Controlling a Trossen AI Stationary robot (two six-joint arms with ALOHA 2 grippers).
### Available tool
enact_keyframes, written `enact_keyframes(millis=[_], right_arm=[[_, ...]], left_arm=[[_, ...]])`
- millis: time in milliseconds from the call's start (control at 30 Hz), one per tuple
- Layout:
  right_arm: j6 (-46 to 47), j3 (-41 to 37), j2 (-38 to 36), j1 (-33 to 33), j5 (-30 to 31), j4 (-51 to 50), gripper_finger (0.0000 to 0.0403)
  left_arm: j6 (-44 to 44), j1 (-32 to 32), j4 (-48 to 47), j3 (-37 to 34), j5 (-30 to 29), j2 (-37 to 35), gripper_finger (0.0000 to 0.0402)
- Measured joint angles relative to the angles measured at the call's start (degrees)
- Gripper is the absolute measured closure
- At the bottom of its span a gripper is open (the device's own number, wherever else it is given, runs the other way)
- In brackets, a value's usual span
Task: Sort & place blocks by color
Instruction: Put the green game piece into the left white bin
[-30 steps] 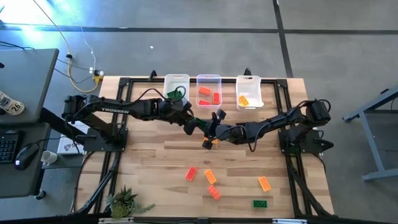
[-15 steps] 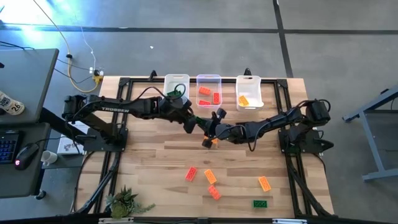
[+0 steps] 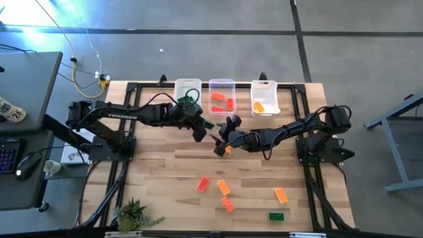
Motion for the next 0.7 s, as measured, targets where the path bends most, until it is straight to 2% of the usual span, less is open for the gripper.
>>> enact_keyframes(millis=[200, 467, 600, 700], right_arm=[[0.33, 0.00, 0.00, 0.05, -3.25, -0.79, 0.0148], [0.24, 0.00, 0.00, 0.03, -3.51, -1.27, 0.0147], [1.54, 0.00, -0.04, 0.03, -4.05, -2.35, 0.0146], [3.94, 0.00, -0.04, 0.01, -7.08, -4.42, 0.0146]], left_arm=[[3.13, 3.52, -3.91, 0.00, -7.03, 0.00, 0.0325], [6.47, 10.01, -9.67, 0.00, -17.29, 0.00, 0.0325], [6.75, 13.89, -12.25, 0.00, -18.12, 0.00, 0.0325], [8.25, 16.31, -12.85, 0.00, -17.30, 0.00, 0.0324]])
